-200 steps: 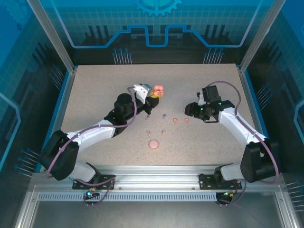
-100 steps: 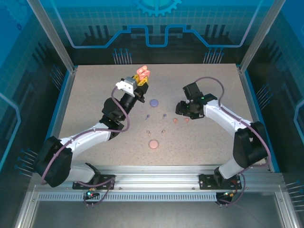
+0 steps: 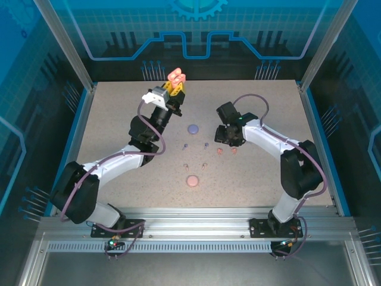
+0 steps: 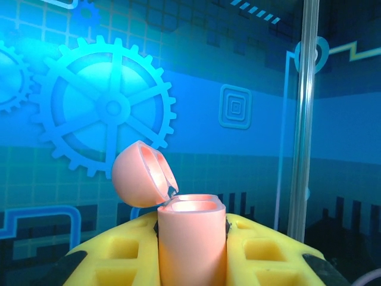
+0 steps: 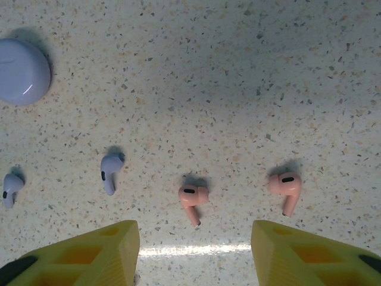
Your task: Insert wireless bluetooth earbuds into charging case
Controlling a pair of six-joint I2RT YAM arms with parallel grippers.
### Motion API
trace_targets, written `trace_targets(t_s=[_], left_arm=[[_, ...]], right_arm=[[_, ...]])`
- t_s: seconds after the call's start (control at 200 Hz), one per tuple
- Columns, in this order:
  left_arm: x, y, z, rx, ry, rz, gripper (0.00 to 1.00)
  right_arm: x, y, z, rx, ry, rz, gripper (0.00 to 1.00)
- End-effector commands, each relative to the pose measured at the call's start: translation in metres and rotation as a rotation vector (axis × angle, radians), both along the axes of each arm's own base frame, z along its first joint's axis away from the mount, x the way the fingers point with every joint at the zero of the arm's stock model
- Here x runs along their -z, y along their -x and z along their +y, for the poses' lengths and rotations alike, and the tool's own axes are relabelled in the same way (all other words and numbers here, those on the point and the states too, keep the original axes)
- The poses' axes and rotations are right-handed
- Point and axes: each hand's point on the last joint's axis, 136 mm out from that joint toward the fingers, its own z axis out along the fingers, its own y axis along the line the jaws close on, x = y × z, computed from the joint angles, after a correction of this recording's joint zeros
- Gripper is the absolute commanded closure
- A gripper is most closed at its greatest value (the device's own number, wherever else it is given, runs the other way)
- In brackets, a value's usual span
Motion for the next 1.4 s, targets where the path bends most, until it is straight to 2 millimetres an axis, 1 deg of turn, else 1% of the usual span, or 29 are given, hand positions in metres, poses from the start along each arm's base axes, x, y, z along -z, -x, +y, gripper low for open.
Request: trace_targets(t_s=[0.0,0.14,0.225,0.54,0.795,0.91,1.121,1.396], left_arm=[[-0.002,0.018,0.002,0.095,0.073,-0.047,1.0],[0.021,0.027,0.005,0.119,0.076,-0.008,1.0],[0.026,0.029,0.008,0.106,0.061,-0.001,1.0],[0.02,0.032,0.005,0.106,0.013,0.005,1.0],[0.019,0.031,0.004,0.11,0.014,0.005,1.0],[0.018,0.029,0.003,0.111,0.013,0.004,1.0],[0.02,0.029,0.001,0.118,0.006,0.007,1.0],[0.022,0.03,0.0,0.124,0.001,0.008,1.0]], right_arm=[[0.0,-0.003,0.001,0.012,0.028,0.002,0.47],[0.003,-0.005,0.002,0.013,0.035,0.014,0.47],[0.009,-0.004,0.002,0.017,0.043,0.034,0.46],[0.035,0.002,0.001,0.029,0.083,0.118,0.47],[0.051,0.007,0.013,0.064,0.088,0.183,0.47],[0.057,0.01,0.016,0.101,0.082,0.207,0.47],[0.062,0.013,0.014,0.166,0.073,0.219,0.48],[0.066,0.005,0.019,0.191,0.057,0.224,0.49]])
